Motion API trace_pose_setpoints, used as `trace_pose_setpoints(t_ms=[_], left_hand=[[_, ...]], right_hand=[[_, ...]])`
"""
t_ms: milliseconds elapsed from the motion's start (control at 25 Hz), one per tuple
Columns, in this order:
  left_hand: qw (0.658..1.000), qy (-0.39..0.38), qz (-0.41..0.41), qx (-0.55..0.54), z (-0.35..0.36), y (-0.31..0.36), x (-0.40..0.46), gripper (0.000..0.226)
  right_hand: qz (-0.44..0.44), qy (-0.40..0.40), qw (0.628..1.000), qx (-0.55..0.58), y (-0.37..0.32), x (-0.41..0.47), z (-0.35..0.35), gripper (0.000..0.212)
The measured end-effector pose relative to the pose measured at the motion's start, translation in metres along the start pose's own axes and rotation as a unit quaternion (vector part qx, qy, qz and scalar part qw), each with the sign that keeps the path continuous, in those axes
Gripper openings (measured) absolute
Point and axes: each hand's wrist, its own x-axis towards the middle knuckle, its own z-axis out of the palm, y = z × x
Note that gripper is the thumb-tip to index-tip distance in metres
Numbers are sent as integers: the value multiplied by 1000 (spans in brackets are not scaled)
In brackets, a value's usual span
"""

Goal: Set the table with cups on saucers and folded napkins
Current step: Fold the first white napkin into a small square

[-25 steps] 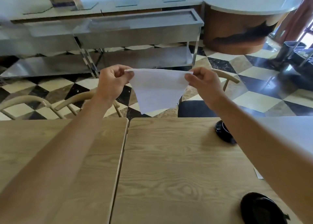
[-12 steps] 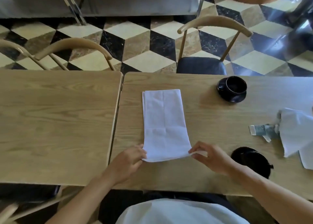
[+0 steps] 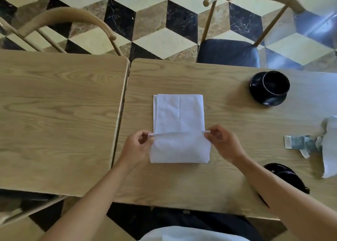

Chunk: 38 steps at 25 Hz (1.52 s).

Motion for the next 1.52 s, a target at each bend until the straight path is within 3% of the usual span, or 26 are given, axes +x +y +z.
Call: trace_pose_setpoints(t_ms=[120, 280, 480, 680, 840, 920, 1000, 1080, 1160, 1280, 1520], left_hand=[[998, 61, -2, -30, 9, 21, 80, 4], [993, 114, 12, 23, 28, 27, 151, 13], [981, 160, 4, 108, 39, 25, 176, 12], [977, 182, 14, 108, 41, 17, 178, 16], [971, 194, 43, 135, 44, 14, 179, 5], [954, 222, 56, 194, 48, 15, 173, 27], [901, 268, 120, 318, 57, 14, 159, 46], [856, 209, 229, 414, 78, 4, 138, 56], [833, 110, 276, 467, 100, -13, 114, 63], [826, 66, 248, 501, 105, -43, 98, 74], [824, 48, 235, 514, 98, -55, 100, 88]], right_hand=[[17, 68, 994, 83, -17, 66, 6, 18], [11, 130, 989, 71, -16, 129, 16, 4], [10, 177, 984, 4, -13, 158, 25, 3], [-24, 182, 982, -30, -11, 162, 34, 5], [-19, 182, 982, -50, -10, 164, 37, 10], [-32, 198, 976, -85, -12, 158, 39, 21], [-103, 237, 949, -180, -15, 146, 48, 32], [-212, 216, 915, -266, -15, 132, 67, 40], [-275, 132, 897, -320, -6, 121, 84, 49], [-241, 56, 885, -395, 20, 119, 86, 61], [-215, 52, 867, -447, 32, 128, 82, 68]])
